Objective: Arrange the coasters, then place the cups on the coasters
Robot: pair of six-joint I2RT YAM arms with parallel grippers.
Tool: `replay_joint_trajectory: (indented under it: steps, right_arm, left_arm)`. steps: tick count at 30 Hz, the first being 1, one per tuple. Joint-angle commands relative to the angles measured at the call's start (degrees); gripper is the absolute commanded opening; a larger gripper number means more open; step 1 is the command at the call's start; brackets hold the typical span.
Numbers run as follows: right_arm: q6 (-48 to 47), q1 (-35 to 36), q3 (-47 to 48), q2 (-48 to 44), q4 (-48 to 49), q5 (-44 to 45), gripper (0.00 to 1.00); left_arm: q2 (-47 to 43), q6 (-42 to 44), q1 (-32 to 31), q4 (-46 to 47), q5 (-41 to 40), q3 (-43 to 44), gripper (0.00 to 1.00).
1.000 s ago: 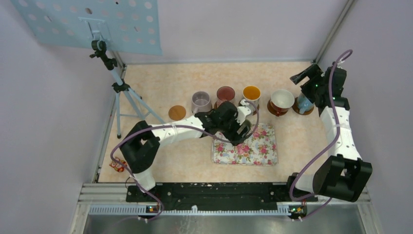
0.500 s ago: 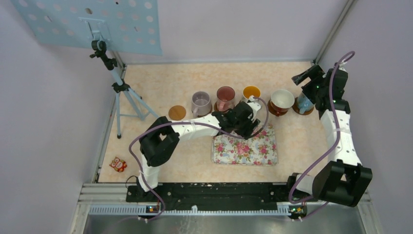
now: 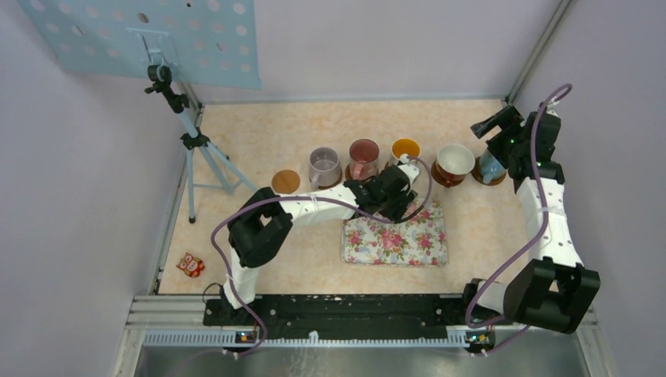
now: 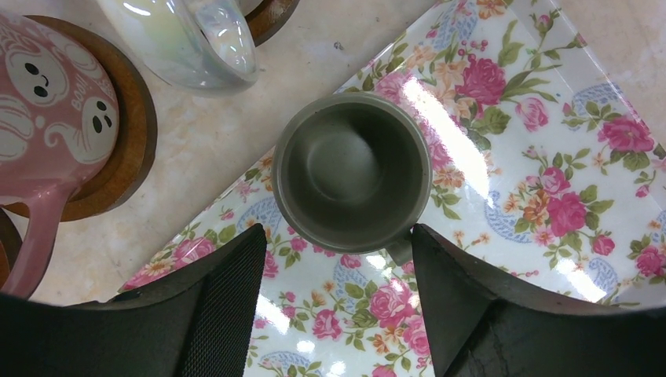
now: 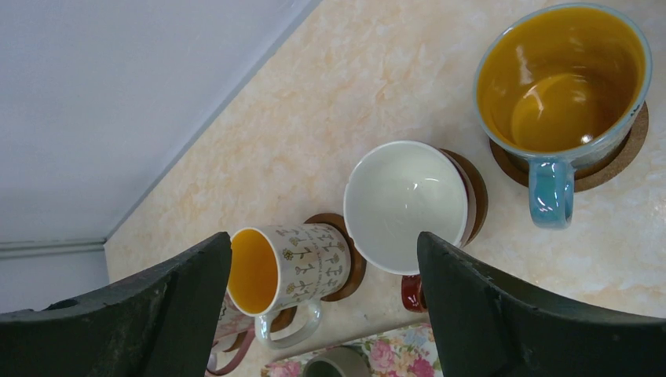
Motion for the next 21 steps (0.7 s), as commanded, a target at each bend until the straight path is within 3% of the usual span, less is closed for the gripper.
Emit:
replay_joint_trajectory:
  steps: [1,13,21]
  right_arm:
    - [-0.28,-0.94,-0.48,-1.65,1.73,0.02,0.87]
    - [0.01,-0.94,-1.60,-2.20,2.14,-0.35,0.87]
    - [0.01,-0.94,-1.95,-2.46,1.98,-0.26,0.87]
  left_arm:
    - [-1.59,0.36,-0.08,-0.05,1.24,0.96,0.75]
    - [-2.81,0.83,-1.53,1.95,2.35,0.91,0.75]
    - [0.77,-2.07,-1.42,-2.16,-2.76,2.73,0.73]
